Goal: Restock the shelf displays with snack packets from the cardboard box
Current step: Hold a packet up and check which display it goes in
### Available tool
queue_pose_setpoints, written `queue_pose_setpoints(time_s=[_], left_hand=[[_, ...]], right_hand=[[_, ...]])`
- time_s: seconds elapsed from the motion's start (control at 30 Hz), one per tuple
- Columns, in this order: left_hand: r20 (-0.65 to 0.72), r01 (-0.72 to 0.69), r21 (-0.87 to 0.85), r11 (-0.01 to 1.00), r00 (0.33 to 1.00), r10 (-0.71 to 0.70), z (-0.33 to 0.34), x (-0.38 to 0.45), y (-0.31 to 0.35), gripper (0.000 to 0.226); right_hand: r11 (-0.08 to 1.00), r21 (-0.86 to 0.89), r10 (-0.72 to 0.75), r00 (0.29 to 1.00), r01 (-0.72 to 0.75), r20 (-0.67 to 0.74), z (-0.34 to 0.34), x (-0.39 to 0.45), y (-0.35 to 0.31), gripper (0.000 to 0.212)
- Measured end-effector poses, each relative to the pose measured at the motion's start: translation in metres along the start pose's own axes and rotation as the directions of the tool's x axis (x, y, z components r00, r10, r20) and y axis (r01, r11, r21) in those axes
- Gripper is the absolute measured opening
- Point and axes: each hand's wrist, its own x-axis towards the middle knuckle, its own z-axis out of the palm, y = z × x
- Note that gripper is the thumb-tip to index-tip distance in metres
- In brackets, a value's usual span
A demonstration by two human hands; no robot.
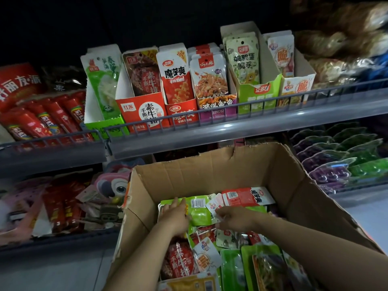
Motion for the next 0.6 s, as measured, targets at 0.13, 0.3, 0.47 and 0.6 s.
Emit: queue_pose_setpoints(time_s=[0.13, 0.3, 0.47, 0.6], left_hand=[[-0.038, -0.042, -0.003, 0.999, 0.998, 0.041, 0.003, 0.000, 0.000, 0.069], [-0.103, -0.064, -0.006, 0.998, 0.993, 0.063, 0.002, -0.003, 0.001, 0.072], [-0.250, -0.087, -0.118, 0.989, 0.967, 0.055, -0.010, -0.006, 0.004, 0.048], [-0.354, -0.130, -0.224, 0.966, 0.934, 0.044, -0.034, -0.014, 0.011, 0.012]], right_hand=[[1.000, 0.025, -0.001, 1.000, 0.001, 0.000, -0.001, 0.000, 0.000, 0.063], [1.000, 0.010, -0.005, 1.000, 0.005, 0.016, -0.003, -0.003, -0.003, 0.063], [1.000, 0.007, -0.010, 0.999, 0.010, 0.045, -0.009, -0.008, -0.011, 0.062], [0.995, 0.097, -0.035, 0.999, 0.032, 0.024, -0.016, -0.016, -0.020, 0.057]])
